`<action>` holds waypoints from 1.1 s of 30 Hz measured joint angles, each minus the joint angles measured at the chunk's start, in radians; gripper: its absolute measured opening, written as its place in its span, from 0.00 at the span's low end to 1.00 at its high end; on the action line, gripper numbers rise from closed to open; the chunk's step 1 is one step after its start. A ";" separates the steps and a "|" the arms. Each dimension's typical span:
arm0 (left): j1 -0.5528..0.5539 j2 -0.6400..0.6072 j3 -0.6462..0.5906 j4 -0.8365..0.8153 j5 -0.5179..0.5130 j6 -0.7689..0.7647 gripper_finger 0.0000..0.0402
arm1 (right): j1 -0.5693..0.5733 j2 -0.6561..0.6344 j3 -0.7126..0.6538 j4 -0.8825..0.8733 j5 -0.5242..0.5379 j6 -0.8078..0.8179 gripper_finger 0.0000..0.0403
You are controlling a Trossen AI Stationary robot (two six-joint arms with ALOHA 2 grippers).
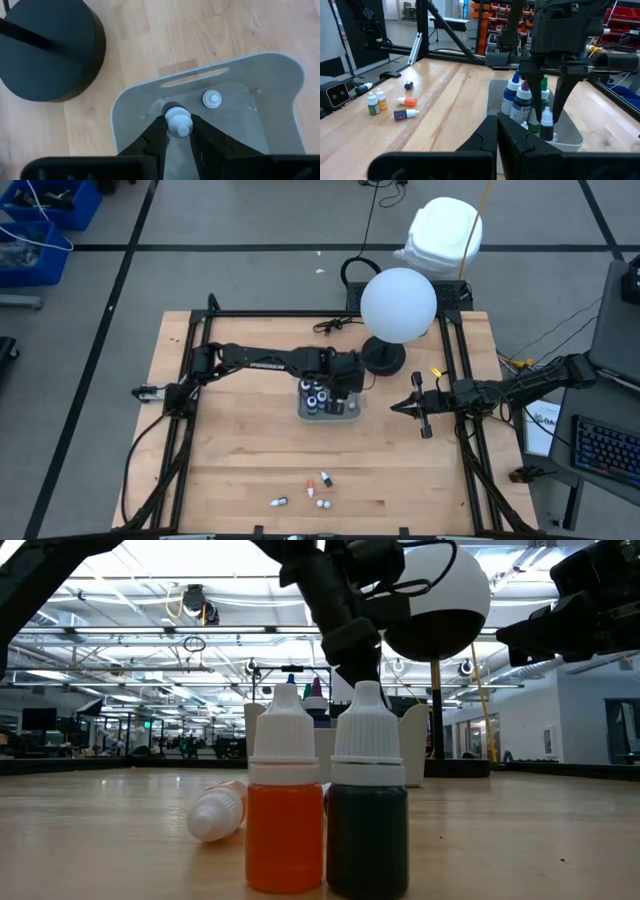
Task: Pick & Place food coloring
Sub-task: Put the left small black food coloring bottle into the gray bin
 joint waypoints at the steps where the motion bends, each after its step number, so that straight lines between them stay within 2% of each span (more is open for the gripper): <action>1: 0.000 0.000 -0.003 0.002 0.000 -0.007 0.19 | 0.000 0.000 0.000 0.000 0.000 0.002 0.00; 10: 0.003 0.000 -0.106 0.130 -0.033 -0.025 0.20 | 0.000 0.000 0.000 0.000 0.000 0.003 0.00; 33: 0.017 0.048 -0.110 0.185 -0.036 -0.025 0.21 | 0.000 0.000 0.000 0.008 0.002 -0.003 0.00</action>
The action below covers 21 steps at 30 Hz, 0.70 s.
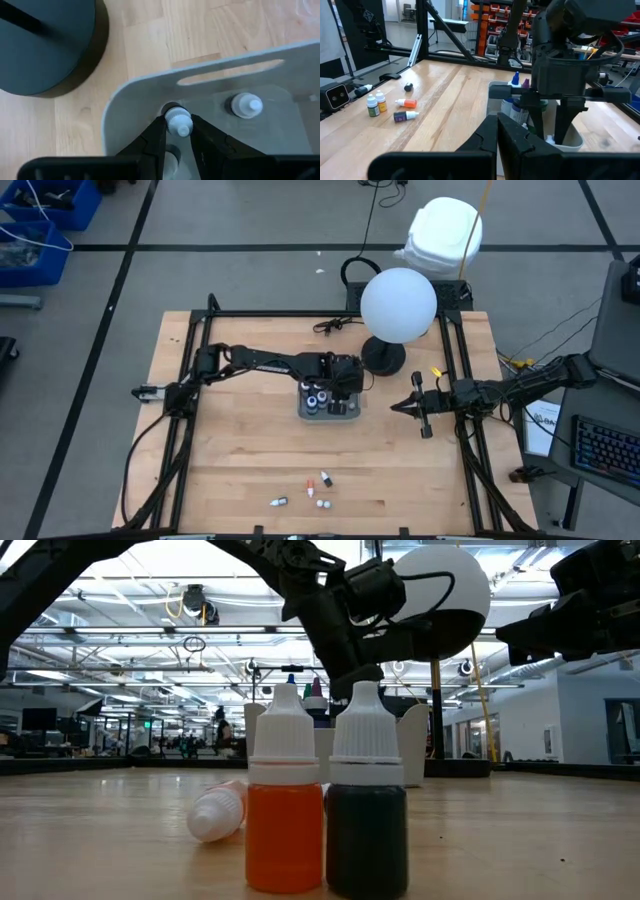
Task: Pick & Place food coloring
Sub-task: Put the left small black food coloring bottle into the gray bin
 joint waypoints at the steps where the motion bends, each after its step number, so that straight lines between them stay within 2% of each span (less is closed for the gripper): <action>1: 0.001 0.004 0.001 0.003 0.000 -0.001 0.21 | 0.000 0.000 0.000 0.000 0.000 0.000 0.00; 21: 0.005 0.021 -0.001 -0.009 0.000 -0.049 0.21 | 0.000 0.000 0.000 0.000 0.000 -0.001 0.00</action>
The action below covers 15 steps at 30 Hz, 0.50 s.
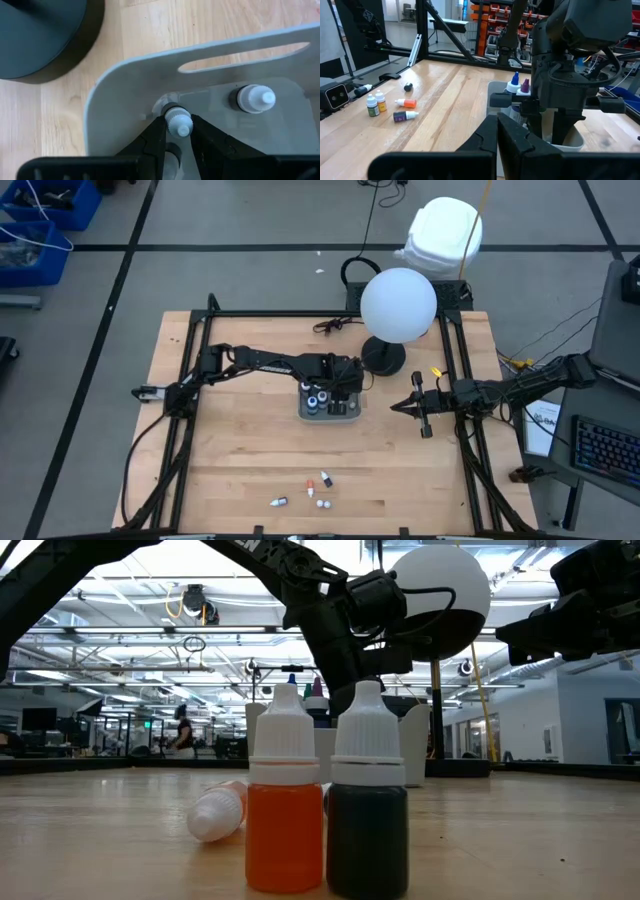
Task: Pick & Place food coloring
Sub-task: Put the left small black food coloring bottle into the gray bin
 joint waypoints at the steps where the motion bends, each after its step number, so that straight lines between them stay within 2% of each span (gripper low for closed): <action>1: 0.000 0.000 0.000 0.001 0.000 0.000 0.21 | 0.000 0.000 0.000 0.000 0.000 0.000 0.00; 15: 0.000 0.001 0.006 0.028 0.010 -0.012 0.21 | 0.000 0.000 0.000 0.007 0.000 0.000 0.00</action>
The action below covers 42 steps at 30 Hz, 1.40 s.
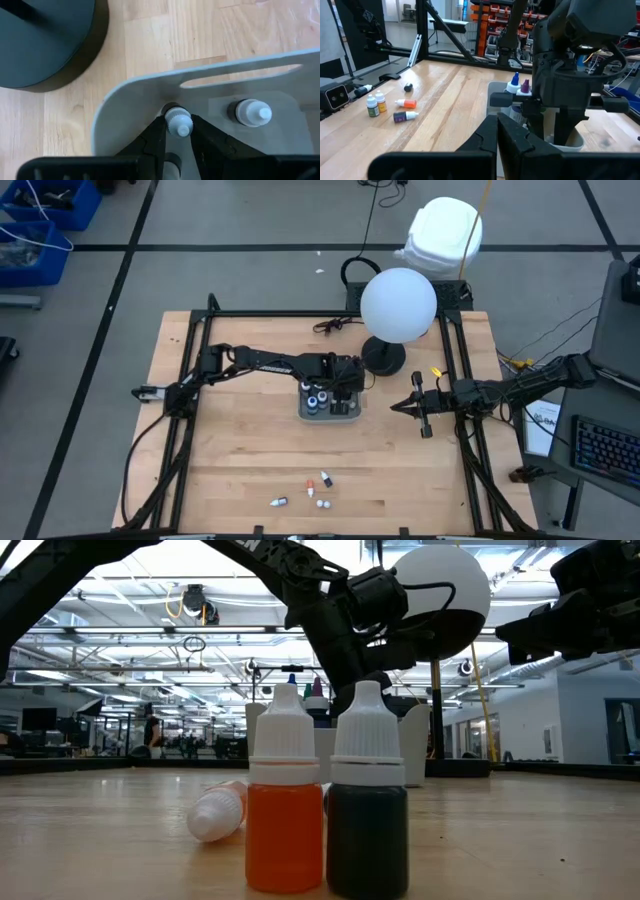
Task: Pick & Place food coloring
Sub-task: Put the left small black food coloring bottle into the gray bin, then adjust the gray bin
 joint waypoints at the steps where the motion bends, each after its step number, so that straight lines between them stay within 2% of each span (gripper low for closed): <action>1: 0.000 0.000 0.000 0.000 -0.001 0.000 0.21 | 0.000 0.000 0.000 0.008 0.000 0.000 0.00; 11: 0.002 0.001 0.000 -0.006 0.018 -0.020 0.22 | 0.000 0.000 0.000 0.020 -0.001 0.000 0.00; 15: 0.000 0.001 0.000 -0.029 0.073 -0.019 0.22 | 0.000 0.000 0.000 0.023 -0.001 0.000 0.00; 22: -0.006 0.001 0.000 -0.024 0.070 -0.013 0.22 | 0.000 0.000 0.000 0.038 -0.002 0.002 0.00; 32: -0.003 0.001 0.000 -0.007 0.047 -0.009 0.50 | 0.000 0.000 0.000 0.038 -0.002 0.015 0.00; 37: -0.012 -0.013 0.000 -0.023 -0.022 0.045 0.55 | 0.000 0.000 0.000 0.037 -0.002 0.016 0.00; 42: -0.034 -0.124 0.001 -0.061 -0.047 0.020 0.57 | 0.000 0.000 0.000 0.031 -0.006 0.016 0.00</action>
